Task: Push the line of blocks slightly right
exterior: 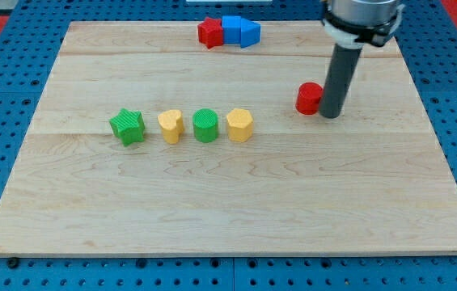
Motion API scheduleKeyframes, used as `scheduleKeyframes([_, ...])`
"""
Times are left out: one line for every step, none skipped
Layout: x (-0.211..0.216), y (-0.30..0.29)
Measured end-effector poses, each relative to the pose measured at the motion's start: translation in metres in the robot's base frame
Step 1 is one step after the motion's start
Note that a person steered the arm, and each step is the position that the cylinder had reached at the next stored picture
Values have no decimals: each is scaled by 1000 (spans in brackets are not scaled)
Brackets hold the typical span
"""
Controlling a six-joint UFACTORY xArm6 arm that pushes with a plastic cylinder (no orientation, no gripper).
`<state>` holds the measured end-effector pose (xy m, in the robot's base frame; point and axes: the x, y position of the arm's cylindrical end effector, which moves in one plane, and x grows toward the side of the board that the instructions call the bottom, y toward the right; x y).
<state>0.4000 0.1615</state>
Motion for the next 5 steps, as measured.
scheduleKeyframes([-41,27])
scheduleKeyframes([-106,-2])
scheduleKeyframes([-123,-27])
scheduleKeyframes([-108,-105])
scheduleKeyframes([-112,-199])
